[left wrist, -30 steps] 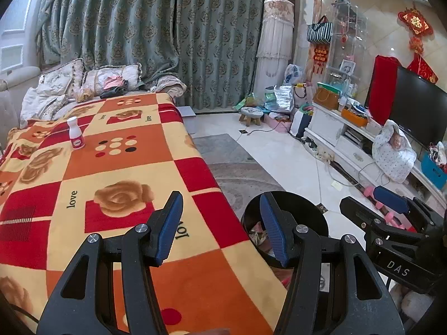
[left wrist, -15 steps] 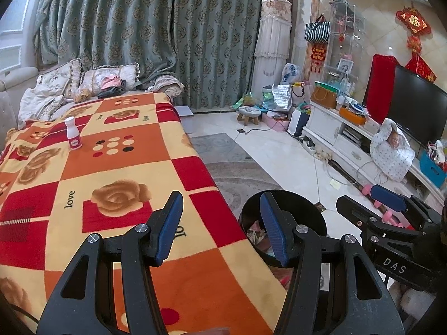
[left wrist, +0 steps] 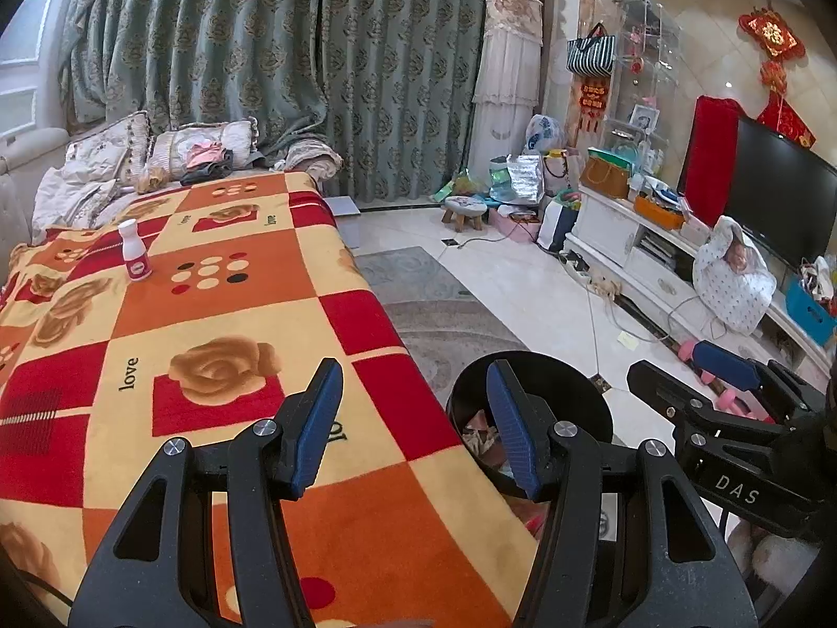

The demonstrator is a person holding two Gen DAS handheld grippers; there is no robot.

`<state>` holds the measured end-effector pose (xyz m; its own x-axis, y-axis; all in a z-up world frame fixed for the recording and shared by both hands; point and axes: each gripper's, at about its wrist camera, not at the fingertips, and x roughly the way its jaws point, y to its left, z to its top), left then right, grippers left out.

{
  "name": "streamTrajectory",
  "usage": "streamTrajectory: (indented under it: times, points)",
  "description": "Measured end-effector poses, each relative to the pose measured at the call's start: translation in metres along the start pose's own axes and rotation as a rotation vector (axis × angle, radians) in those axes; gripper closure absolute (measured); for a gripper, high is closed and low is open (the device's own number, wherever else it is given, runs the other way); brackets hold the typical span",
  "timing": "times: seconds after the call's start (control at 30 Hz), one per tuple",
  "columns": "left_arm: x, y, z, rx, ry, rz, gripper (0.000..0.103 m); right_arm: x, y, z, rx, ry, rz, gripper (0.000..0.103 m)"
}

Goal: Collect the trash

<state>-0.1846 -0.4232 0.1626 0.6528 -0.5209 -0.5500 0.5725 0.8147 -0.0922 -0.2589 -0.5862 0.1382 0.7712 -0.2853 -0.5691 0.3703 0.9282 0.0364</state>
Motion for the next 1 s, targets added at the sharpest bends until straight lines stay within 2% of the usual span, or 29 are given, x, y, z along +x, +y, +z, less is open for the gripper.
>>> streamTrajectory:
  times: [1.0]
  points:
    - [0.0072, 0.0006, -0.0087, -0.005, 0.022, -0.013, 0.047, 0.0049, -0.0044, -0.0087, -0.002, 0.016, -0.003, 0.024]
